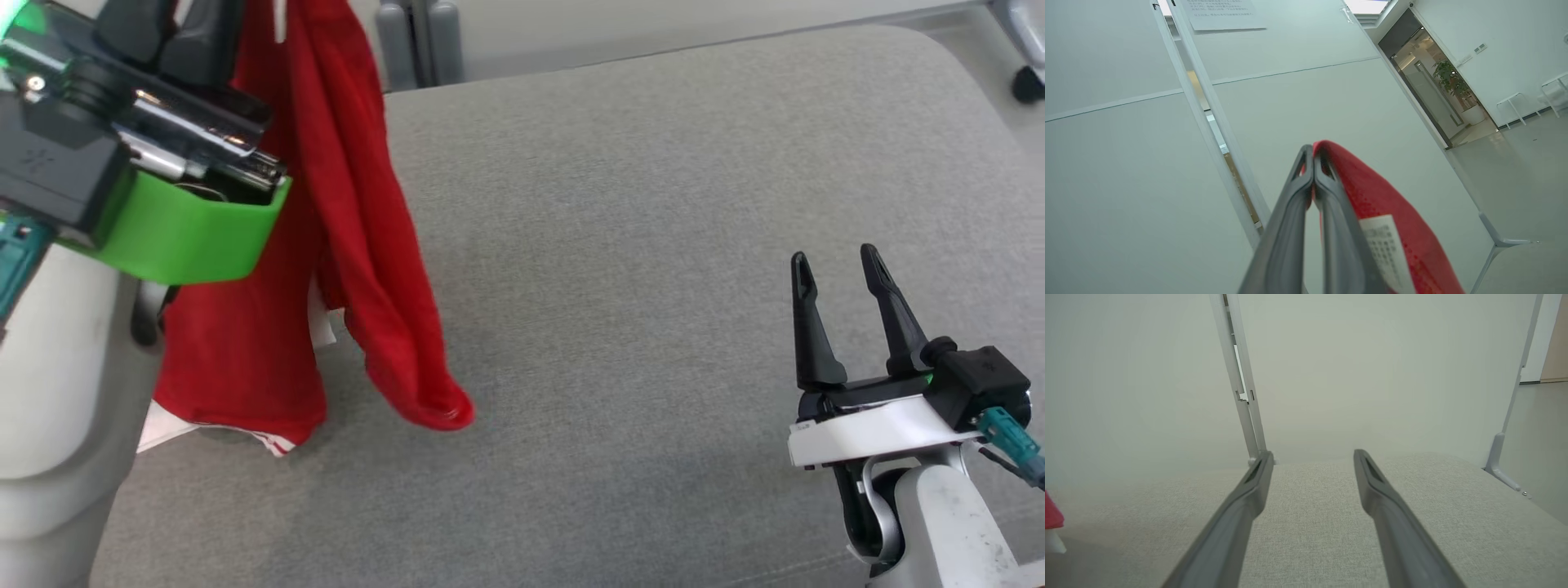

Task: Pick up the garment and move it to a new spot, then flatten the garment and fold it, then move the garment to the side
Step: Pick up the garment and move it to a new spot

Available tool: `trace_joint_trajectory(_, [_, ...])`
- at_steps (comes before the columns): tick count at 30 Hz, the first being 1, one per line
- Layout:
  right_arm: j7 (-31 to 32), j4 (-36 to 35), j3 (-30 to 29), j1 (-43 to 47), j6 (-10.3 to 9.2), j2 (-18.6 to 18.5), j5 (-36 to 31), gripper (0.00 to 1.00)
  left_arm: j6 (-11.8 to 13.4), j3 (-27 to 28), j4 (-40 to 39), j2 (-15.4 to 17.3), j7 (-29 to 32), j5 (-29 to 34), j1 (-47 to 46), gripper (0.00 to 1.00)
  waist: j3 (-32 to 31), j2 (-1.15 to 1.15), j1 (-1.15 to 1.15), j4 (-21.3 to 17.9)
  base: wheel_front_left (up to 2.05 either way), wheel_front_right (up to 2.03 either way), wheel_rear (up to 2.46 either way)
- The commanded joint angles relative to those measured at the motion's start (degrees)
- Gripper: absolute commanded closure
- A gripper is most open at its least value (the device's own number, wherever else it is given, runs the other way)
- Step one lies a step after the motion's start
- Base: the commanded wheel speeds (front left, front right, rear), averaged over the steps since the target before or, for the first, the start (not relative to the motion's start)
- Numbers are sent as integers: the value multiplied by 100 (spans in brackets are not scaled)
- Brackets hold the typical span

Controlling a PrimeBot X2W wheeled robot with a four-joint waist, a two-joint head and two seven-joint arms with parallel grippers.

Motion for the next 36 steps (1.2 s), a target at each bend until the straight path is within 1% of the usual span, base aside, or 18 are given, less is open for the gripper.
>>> trace_joint_trajectory(1, [-16,-13,-15,-79,-8,-11,74,0,-38,-101,62,-121,5,53,-141,100,309,-1,0,-636,0,0,0])
trace_joint_trajectory(4, [-16,-9,21,-106,-8,-8,179,0,-57,-283,268,-325,5,56,-317,100,425,-1,0,-939,0,0,0])
trace_joint_trajectory(8, [-16,-19,72,-188,-8,-7,389,0,-86,-533,647,-706,4,91,-724,100,627,-1,0,-1385,0,0,0])
trace_joint_trajectory(11, [-17,-2,74,-191,-8,-5,506,0,-114,-716,917,-947,4,129,-1024,100,749,-1,0,-1624,0,0,0])
trace_joint_trajectory(14, [-17,24,144,-185,-8,-4,621,0,-129,-773,1299,-1150,5,50,-1273,100,847,-1,0,-1860,0,0,0])
trace_joint_trajectory(18, [-16,34,238,-140,-8,-3,727,0,-129,-857,1781,-1423,3,225,-1630,100,941,-1,0,-2065,0,0,0])
trace_joint_trajectory(23, [-16,19,383,-188,-8,-5,833,0,-141,-883,2541,-1605,4,265,-1840,100,1009,-1,0,-2229,0,0,0])
trace_joint_trajectory(24, [-17,21,394,-187,-8,-5,848,0,-151,-945,2744,-1652,5,264,-1827,77,1004,-1,0,-2237,0,0,0])
trace_joint_trajectory(25, [-17,36,404,-174,-8,-6,865,0,-154,-987,2925,-1684,5,258,-1803,1,990,-1,0,-2235,0,0,0])
trace_joint_trajectory(28, [-17,61,456,-145,-7,-5,872,0,-169,-1099,3423,-1755,2,173,-1814,0,938,-1,0,-2163,0,0,0])
trace_joint_trajectory(30, [-16,49,441,-132,-8,-8,830,0,-171,-1169,3548,-1755,2,113,-1798,0,885,-1,0,-2057,0,0,0])
trace_joint_trajectory(33, [-16,34,367,-121,-8,-10,734,0,-181,-1185,3518,-1639,2,20,-1706,0,784,-1,0,-1822,0,0,0])
trace_joint_trajectory(36, [-17,24,282,-97,-8,-10,614,0,-183,-1094,3324,-1449,3,-88,-1465,0,642,-1,0,-1477,0,0,0])
